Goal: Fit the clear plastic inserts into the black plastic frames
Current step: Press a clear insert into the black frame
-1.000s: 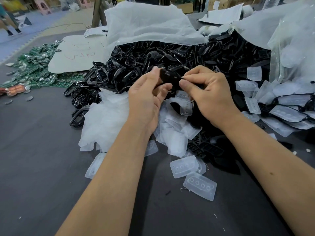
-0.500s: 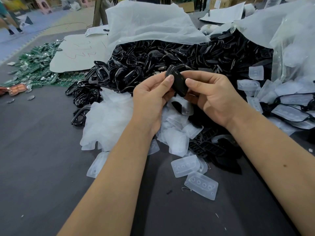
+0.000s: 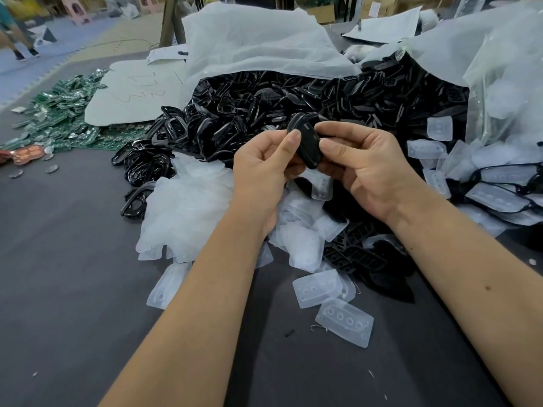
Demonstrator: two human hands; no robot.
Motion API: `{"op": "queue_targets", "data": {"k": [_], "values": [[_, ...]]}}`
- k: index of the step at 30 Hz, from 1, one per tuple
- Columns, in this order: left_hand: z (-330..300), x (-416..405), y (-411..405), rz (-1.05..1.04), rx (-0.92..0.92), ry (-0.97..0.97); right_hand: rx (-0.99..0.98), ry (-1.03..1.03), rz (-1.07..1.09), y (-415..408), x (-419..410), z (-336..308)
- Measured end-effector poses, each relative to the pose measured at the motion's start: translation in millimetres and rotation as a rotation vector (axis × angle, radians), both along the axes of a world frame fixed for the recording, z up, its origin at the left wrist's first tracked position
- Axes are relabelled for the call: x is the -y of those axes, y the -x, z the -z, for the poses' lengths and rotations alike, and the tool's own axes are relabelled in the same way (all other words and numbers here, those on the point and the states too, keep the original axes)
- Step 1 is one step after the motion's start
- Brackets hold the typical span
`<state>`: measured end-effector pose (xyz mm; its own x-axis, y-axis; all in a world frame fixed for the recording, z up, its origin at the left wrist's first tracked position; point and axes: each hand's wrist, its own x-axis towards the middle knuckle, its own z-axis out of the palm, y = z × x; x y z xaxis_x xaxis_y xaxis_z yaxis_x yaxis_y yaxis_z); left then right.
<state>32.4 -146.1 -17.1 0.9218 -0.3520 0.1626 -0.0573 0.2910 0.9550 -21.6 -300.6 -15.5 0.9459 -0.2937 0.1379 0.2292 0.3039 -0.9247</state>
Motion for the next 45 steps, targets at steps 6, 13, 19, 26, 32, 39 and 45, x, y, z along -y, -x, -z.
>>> {"op": "queue_targets", "data": {"k": [6,13,19,26,32,39,45], "values": [[0.4,1.2,0.9,-0.013,-0.030,0.031,0.026,0.083,0.057,-0.5,-5.6,1.8],[2.8,4.9,0.7,0.002,-0.001,0.029,0.031,0.026,0.009,1.4,-1.5,-0.1],[5.8,2.7,-1.3,0.012,-0.045,0.122,0.003,0.103,0.004,2.2,-0.3,1.4],[2.6,0.3,-0.7,0.026,-0.095,0.148,-0.010,0.104,0.059,1.0,-2.4,3.0],[3.4,-0.2,-2.0,0.014,-0.099,0.143,0.002,0.120,0.056,0.5,-4.5,2.4],[1.4,0.8,-1.2,0.010,-0.098,0.120,0.003,0.113,0.040,0.8,-5.9,1.4],[1.0,0.9,-0.4,-0.010,-0.133,0.148,0.008,0.202,0.101,-0.8,-6.8,5.4]]}}
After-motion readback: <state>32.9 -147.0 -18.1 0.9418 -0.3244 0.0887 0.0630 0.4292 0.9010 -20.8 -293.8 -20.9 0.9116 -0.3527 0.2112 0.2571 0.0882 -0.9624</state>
